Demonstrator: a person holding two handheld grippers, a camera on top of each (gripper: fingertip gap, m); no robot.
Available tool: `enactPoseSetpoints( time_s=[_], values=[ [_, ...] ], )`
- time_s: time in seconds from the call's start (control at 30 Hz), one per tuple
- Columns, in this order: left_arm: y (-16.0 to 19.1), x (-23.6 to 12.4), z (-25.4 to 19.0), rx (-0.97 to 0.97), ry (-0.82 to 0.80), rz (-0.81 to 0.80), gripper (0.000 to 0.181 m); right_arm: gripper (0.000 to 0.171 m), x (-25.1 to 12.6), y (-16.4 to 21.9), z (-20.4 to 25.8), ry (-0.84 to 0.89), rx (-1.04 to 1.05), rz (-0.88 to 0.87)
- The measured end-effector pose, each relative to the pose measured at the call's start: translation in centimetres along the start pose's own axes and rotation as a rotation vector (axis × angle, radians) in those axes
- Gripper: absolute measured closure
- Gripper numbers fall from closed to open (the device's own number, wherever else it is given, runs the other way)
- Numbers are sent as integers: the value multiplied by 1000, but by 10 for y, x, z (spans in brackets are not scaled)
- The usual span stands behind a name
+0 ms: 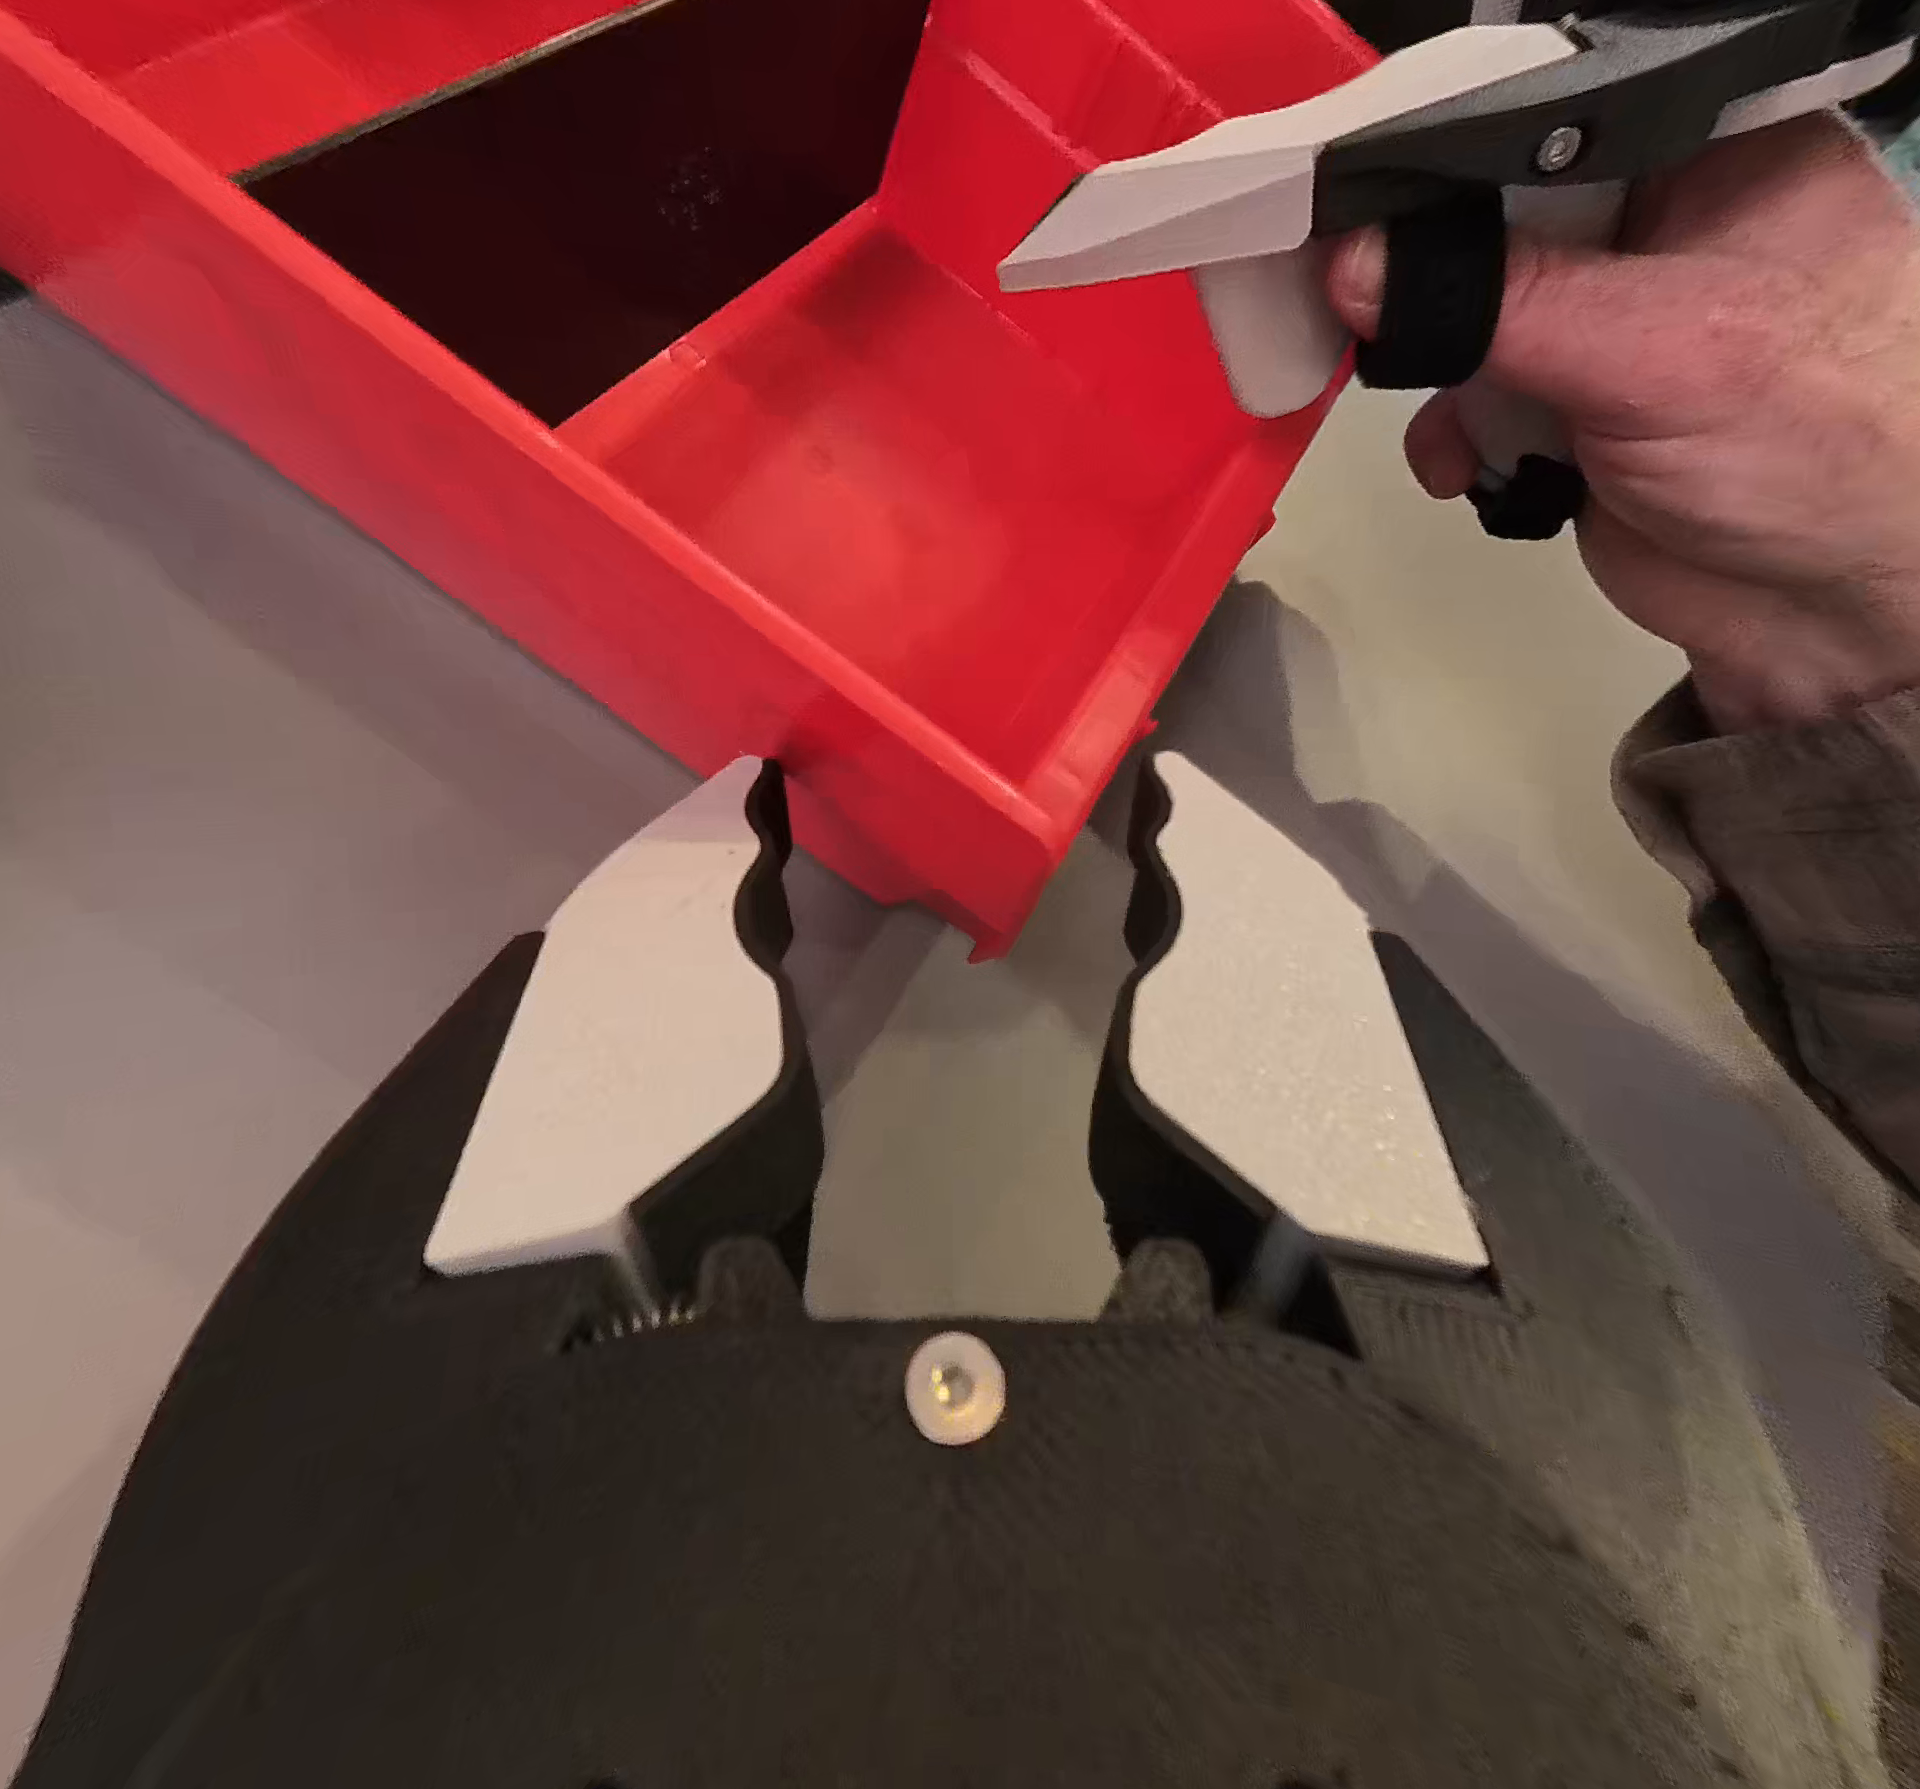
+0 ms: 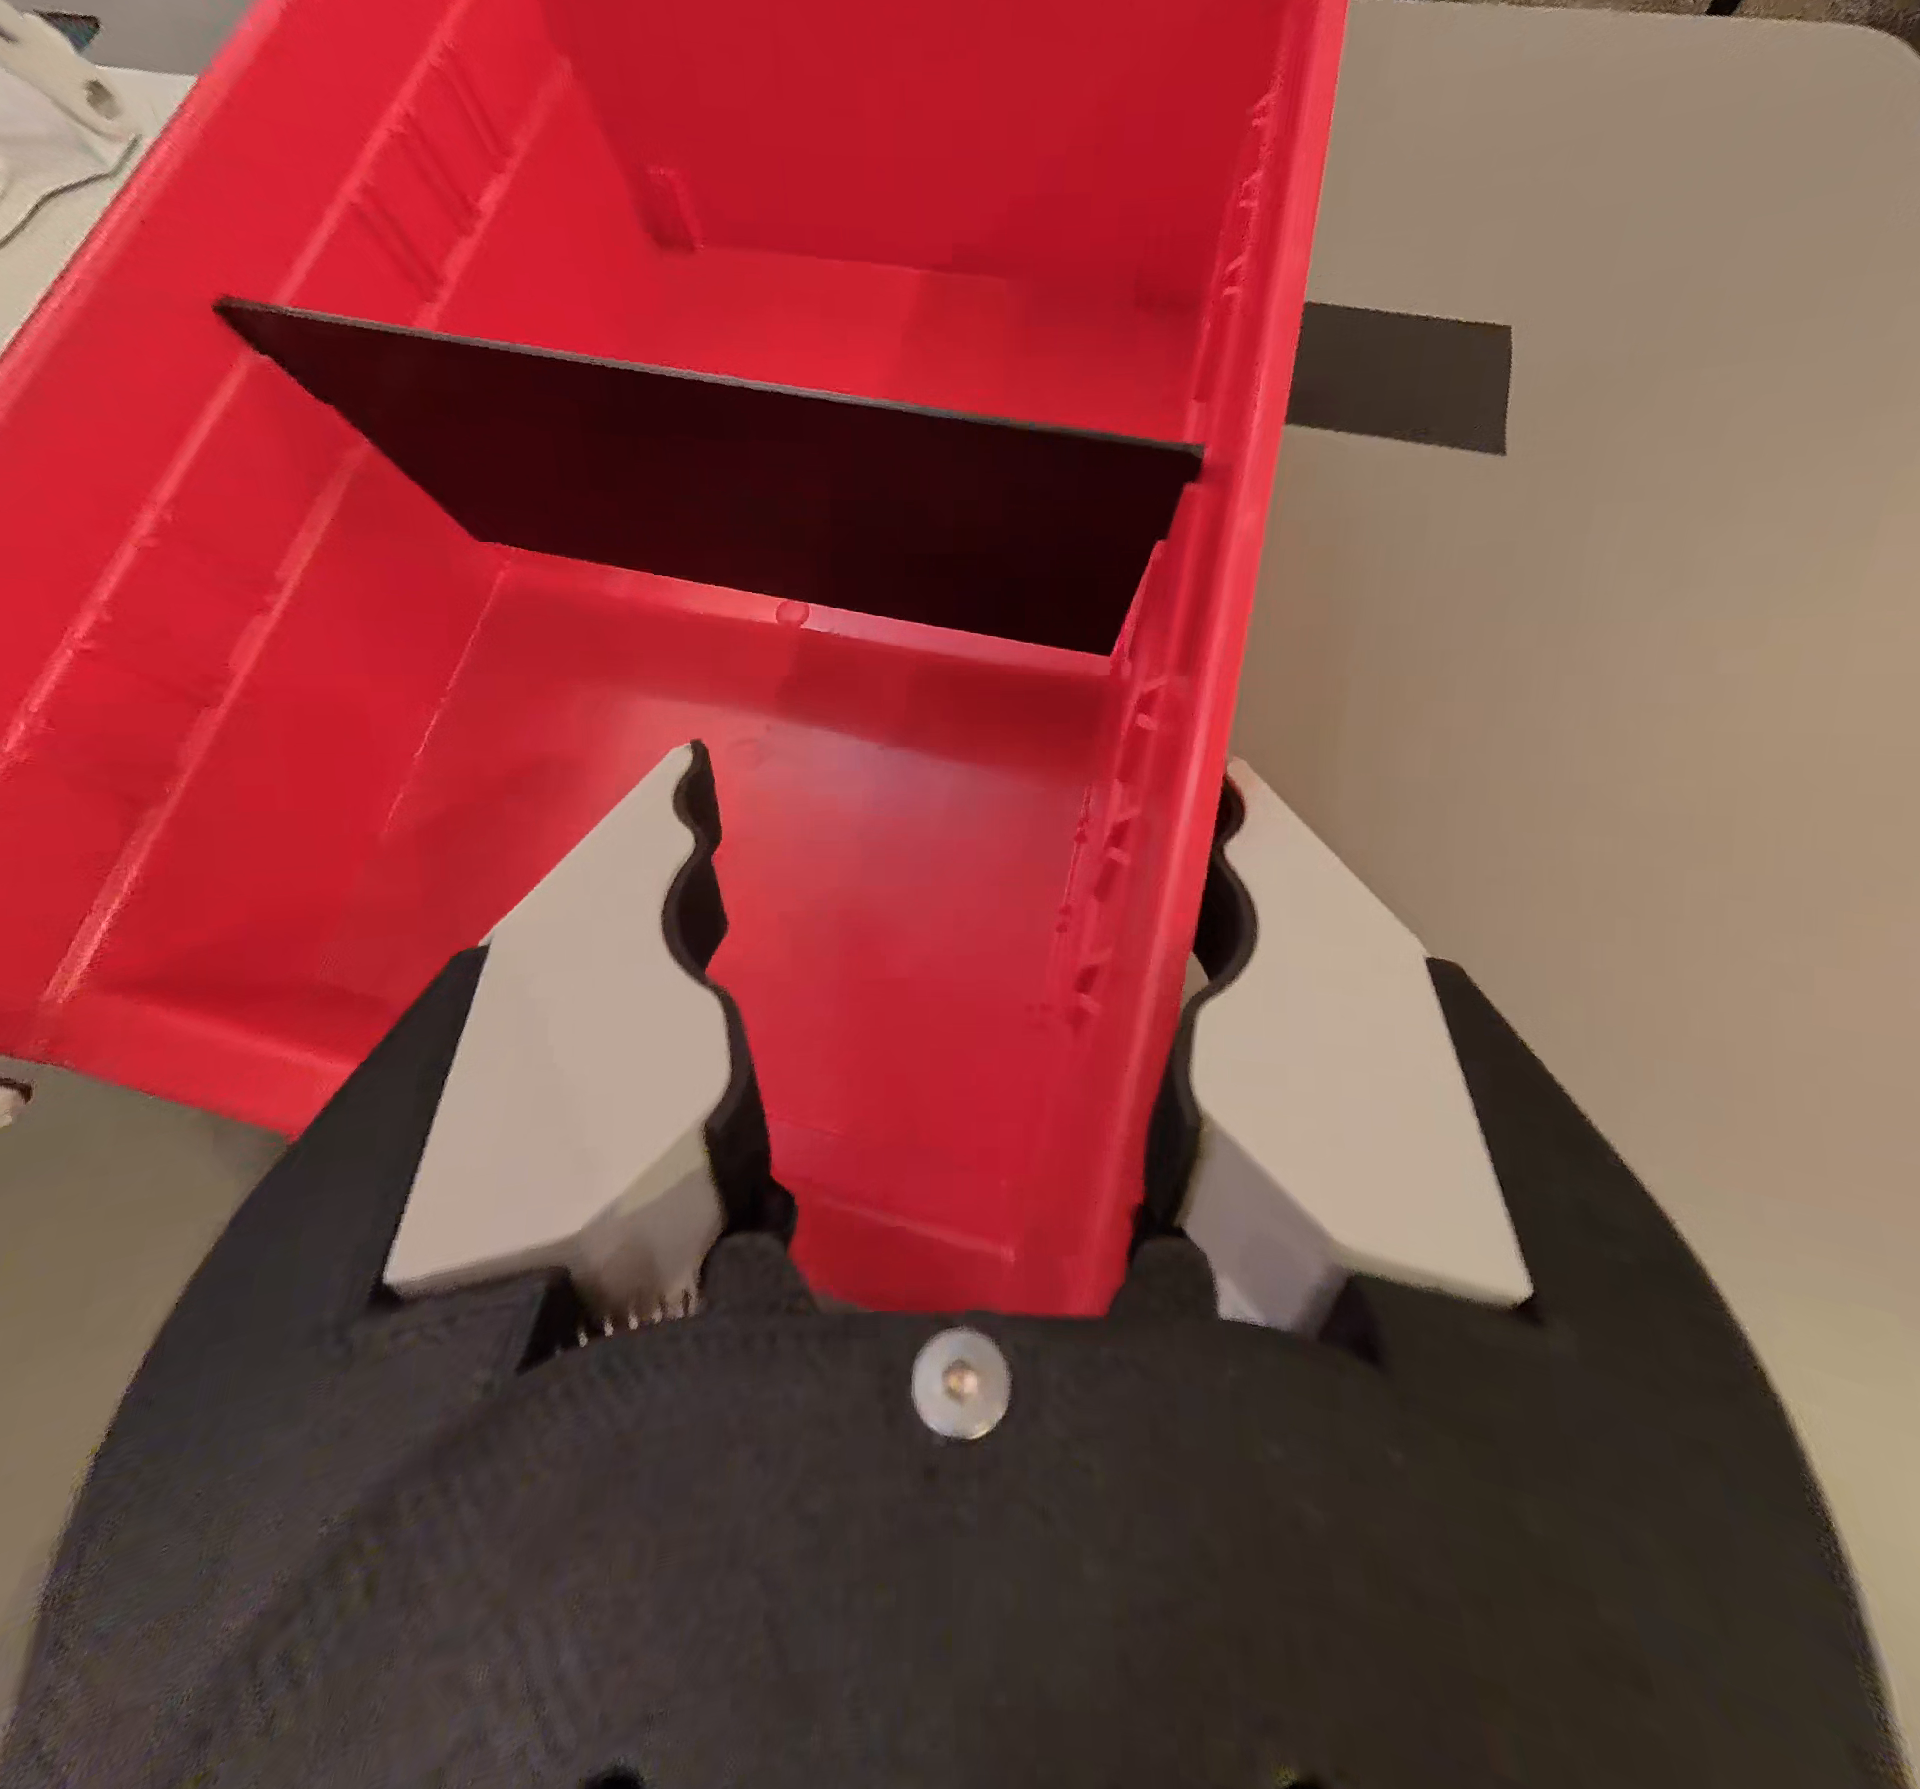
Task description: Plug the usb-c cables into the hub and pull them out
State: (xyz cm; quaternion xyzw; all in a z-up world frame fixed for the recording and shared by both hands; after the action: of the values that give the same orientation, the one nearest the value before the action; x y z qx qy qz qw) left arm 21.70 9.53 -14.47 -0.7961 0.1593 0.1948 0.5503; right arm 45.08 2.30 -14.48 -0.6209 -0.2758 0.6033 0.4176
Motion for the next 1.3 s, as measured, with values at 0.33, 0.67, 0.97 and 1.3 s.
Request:
enactPoseSetpoints(
  time_s=[0.33,0.67,0.97,1.3],
  values=[
    [-18,-44,0,-8,86,-115,95,46,-65,-39,10,285,-148,-246],
    [-43,-183,10,237,-46,-387,126,91,-80,-134,256,-279,-389,-454],
    [-58,-310,65,365,-187,-662,158,148,-9,-182,345,-776,-131,-558],
    [-62,-361,79,528,-240,-862,181,151,28,-165,340,-901,-100,-768]
  ],
)
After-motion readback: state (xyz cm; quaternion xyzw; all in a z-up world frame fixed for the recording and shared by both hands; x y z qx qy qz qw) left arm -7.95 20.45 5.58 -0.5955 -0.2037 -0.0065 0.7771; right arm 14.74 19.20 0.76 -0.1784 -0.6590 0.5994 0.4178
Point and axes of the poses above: each gripper's, where its closed fingertips meet, x out along the fingers, y out of its underside, z = x × y across the jaws, the point moved 10 cm from there along -x, back along the fingers, and after that the axes turned 8 degrees about -z, right-handed, at the moved point
